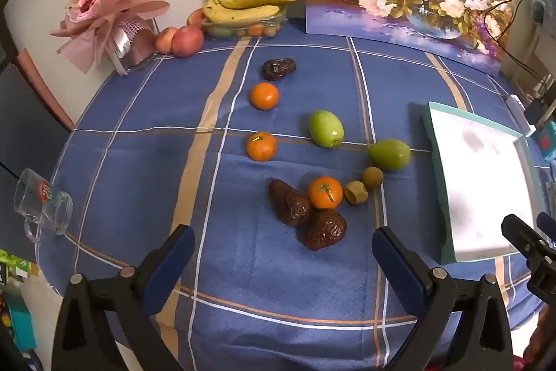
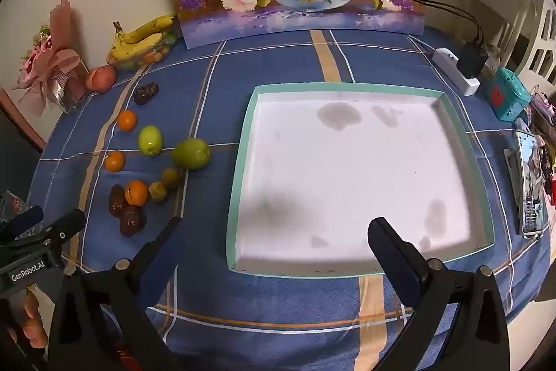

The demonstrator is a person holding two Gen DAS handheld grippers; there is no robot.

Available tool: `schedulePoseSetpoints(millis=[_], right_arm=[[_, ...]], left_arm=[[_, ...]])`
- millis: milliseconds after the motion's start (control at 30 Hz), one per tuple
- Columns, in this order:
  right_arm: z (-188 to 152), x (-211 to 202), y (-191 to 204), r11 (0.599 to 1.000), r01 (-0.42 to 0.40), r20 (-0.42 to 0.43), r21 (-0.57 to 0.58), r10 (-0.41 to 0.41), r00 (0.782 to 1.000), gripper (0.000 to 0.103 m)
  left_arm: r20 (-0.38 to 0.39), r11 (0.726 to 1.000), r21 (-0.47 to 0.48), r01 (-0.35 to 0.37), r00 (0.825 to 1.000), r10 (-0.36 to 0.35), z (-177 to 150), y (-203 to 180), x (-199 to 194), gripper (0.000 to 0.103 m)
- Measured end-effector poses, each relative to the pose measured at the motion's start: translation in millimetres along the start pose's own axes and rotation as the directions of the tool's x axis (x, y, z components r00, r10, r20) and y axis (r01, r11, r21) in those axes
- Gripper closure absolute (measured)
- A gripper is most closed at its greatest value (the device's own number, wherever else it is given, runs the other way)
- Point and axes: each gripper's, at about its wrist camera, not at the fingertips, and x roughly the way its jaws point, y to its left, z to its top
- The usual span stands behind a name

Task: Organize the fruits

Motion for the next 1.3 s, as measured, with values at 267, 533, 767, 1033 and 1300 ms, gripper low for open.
schedulePoseSetpoints(millis=[267,533,767,1033,1300], right_arm=[[0.7,-2.2,7.0,1.000,0.002,-0.001,-0.003,-0.002,1.000,0.001],[-1.3,-3.6,6.6,1.000,0.001,0.010,-0.021,-0.001,1.000,0.001],[-2.8,-0.1,6.9,1.000,0.007,0.003,-0.023,-0.007,1.000,0.001],[-3.9,1.7,6.3,1.000,0.007,-0.001,-0.021,-0.007,1.000,0.001],[-5.0,1.1,7.1,1.000,0.003,0.005,-0.021,-0.003,1.000,0.001]], left_arm=[[0.003,1.000,0.002,-0.022,1.000,0.022,3.7,-3.0,-1.8,0.000],[0.006,1.000,-0.014,-0.011,1.000,0.011,1.3,0.7,-1.8,0.000],[0.000,0.999,-0.047,0.021,1.000,-0.021,0.9,8.1,0.4,0.000],[0.009,0.997,-0.052,0.063,0.998,-0.063,0.5,9.2,-1.0,0.000],[0.004,0.996,-0.034,0.077,0.997,-0.077,1.8,6.1,-1.1,0.000]])
